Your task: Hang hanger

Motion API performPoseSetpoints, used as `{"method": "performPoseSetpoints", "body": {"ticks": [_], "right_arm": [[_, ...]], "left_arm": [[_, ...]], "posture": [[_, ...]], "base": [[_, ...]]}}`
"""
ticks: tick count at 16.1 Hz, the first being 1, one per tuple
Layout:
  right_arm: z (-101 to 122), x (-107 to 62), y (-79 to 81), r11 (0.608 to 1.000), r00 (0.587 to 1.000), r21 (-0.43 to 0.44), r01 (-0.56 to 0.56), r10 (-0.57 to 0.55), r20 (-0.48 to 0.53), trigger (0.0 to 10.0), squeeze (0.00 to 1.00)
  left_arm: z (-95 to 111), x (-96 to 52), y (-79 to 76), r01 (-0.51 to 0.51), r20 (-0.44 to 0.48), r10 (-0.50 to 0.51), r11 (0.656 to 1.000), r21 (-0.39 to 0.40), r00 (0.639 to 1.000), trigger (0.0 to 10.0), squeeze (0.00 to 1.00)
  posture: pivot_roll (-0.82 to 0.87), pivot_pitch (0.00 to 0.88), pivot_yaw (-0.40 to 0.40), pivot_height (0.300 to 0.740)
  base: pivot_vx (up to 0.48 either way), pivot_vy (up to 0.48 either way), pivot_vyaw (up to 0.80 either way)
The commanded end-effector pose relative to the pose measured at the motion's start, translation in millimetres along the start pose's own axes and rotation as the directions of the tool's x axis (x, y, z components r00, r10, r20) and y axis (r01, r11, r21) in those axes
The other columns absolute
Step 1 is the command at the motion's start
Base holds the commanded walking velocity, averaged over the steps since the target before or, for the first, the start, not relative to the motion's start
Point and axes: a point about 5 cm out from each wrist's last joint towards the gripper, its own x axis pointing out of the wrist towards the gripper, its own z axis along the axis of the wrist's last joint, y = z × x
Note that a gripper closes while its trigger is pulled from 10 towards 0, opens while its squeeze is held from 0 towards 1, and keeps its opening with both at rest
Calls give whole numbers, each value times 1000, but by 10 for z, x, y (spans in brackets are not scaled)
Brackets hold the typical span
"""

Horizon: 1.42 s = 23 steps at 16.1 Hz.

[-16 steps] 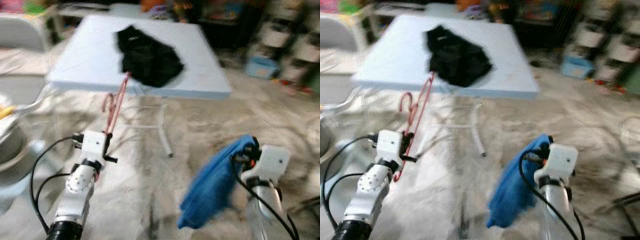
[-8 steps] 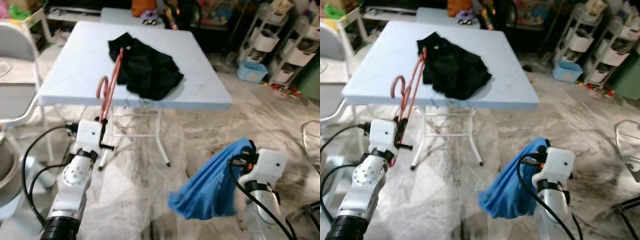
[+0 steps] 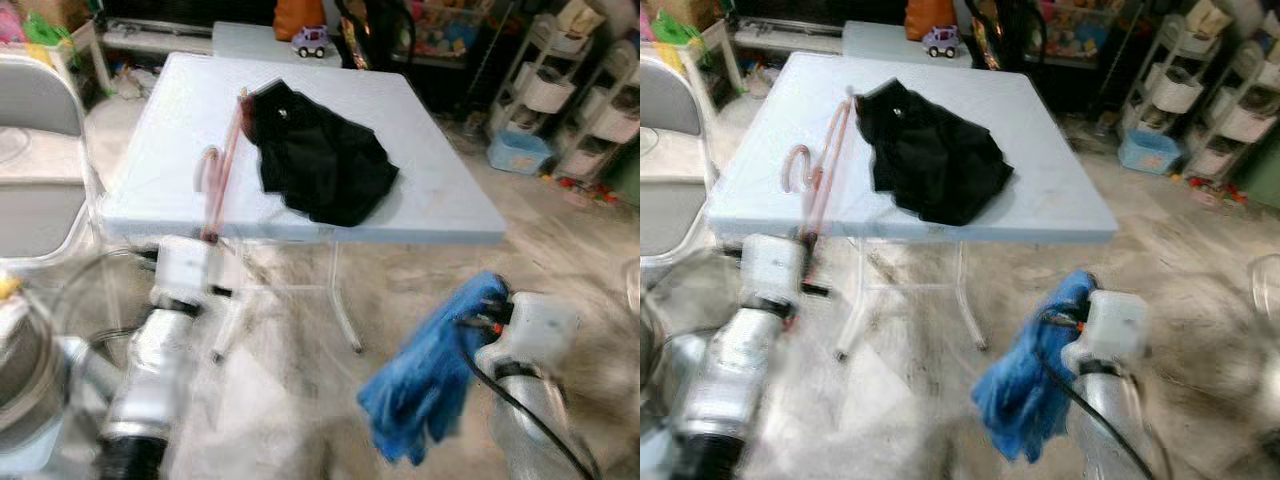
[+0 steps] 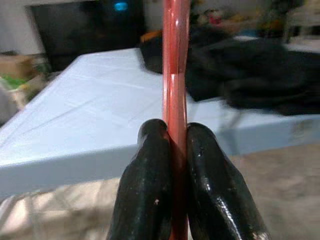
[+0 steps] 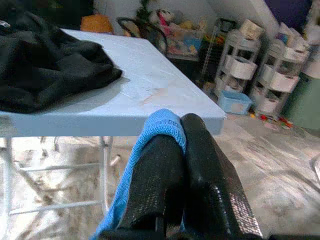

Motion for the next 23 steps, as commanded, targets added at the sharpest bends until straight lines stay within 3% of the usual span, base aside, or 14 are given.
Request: {"method": "performPoseSetpoints", "body": {"ticks": [1, 7, 14, 18, 20, 21, 23], "right_arm": [[75, 25, 25, 1000, 999, 7, -5, 4, 38, 10000, 0], [429, 125, 130, 999, 985, -13, -39, 41, 165, 10000, 0], [427, 114, 141, 999, 986, -26, -40, 43, 159, 10000, 0], [408, 118, 145, 998, 987, -42, -52, 58, 151, 10000, 0], [380, 136, 146, 999, 992, 27, -45, 42, 119, 10000, 0], [398, 126, 224, 994, 986, -41, -97, 102, 135, 10000, 0], [358, 109, 177, 997, 990, -42, -67, 72, 125, 10000, 0]], "left_arm": [[94, 28, 73, -11, 37, 10, 1000, 23, 999, 10000, 0], [137, 44, 10, 19, 52, -20, 1000, 19, 998, 10000, 0], [118, 37, -32, 17, 43, -18, 1000, 7, 999, 10000, 0], [119, 40, -63, 10, 43, -11, 1000, 13, 999, 10000, 0], [132, 74, -28, 1, 21, 0, 1000, -19, 1000, 10000, 0], [155, 83, -18, 33, 48, -34, 999, 19, 998, 10000, 0], [109, 69, -13, 8, 33, -9, 1000, 8, 999, 10000, 0]], "posture": [[197, 62, -148, 740], [193, 62, -144, 740], [193, 54, -155, 740], [203, 61, -162, 740], [198, 76, -170, 740], [192, 80, -163, 740], [198, 74, -166, 740]], "base": [[337, 266, 0], [401, 42, 0], [395, 0, 0], [65, 0, 0], [0, 0, 0], [0, 0, 0], [0, 0, 0]]}}
